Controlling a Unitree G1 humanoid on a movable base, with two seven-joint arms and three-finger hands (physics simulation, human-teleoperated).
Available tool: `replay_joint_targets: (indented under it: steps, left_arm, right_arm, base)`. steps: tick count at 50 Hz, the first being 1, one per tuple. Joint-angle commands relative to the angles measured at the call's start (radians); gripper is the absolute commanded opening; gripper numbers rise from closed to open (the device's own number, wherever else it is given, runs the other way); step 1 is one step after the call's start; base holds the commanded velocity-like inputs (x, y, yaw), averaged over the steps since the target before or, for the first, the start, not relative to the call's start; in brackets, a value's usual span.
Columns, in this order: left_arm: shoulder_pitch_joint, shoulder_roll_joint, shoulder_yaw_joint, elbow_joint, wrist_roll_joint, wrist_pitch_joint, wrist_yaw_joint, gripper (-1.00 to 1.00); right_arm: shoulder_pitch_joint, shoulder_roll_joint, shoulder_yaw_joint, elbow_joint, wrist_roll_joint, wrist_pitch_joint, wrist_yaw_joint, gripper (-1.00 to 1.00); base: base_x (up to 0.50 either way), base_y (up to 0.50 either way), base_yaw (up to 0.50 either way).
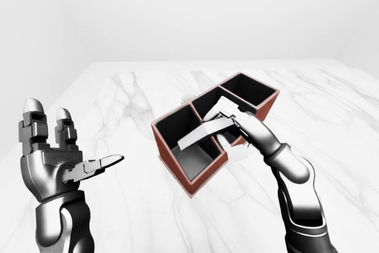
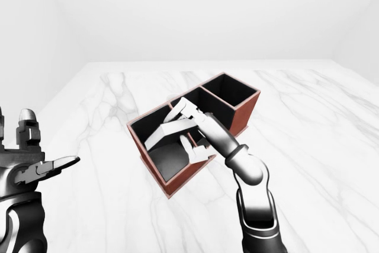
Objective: Pick up the book and place it in the left compartment of the caddy.
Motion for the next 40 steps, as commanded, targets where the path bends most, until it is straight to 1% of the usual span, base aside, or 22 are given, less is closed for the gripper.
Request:
replay_joint_targets:
  steps: [1,14,28,32,33,39,40]
  left_arm:
    - [-0.001,0.0,-0.001,0.003,0.001,0.0,0.0,1.0]
    - [-0.004,0.004,0.008,0.004,-0.009,0.0,0.001,1.0]
    - [-0.001,0.002,0.008,-0.006,-0.009,0.0,0.002,1.0]
    - [-0.001,0.002,0.007,-0.003,-0.008,0.0,0.001,1.0]
    - [-0.003,0.003,0.008,-0.001,-0.009,0.0,0.001,1.0]
    - [-0.003,0.003,0.004,-0.004,-0.007,0.0,0.004,1.0]
    - [-0.001,0.002,0.004,-0.004,-0.006,0.0,0.002,1.0]
  right_arm:
    - [-0.014,0.007,0.006,0.0,-0.003,0.0,-0.046,-1.0]
    - [-0.012,0.023,0.03,0.003,-0.044,0.0,-0.041,-1.0]
    - [-0.011,0.034,0.058,0.013,-0.127,0.0,-0.043,-1.0]
    - [-0.016,0.037,0.05,0.053,-0.148,0.0,-0.06,-1.0]
    - [-0.015,0.032,0.057,0.065,-0.172,0.0,-0.074,-1.0]
    - [-0.013,0.043,0.058,0.072,-0.206,0.0,-0.075,-1.0]
    - [-0.01,0.038,0.068,0.075,-0.235,0.0,-0.09,-1.0]
  base:
    - [0.0,0.0,0.0]
    - [0.0,0.0,0.0]
    - [0.0,0.0,0.0]
    - [0.0,0.0,0.0]
    - [0.0,0.0,0.0]
    - [0.0,0.0,0.0]
    - [0.0,0.0,0.0]
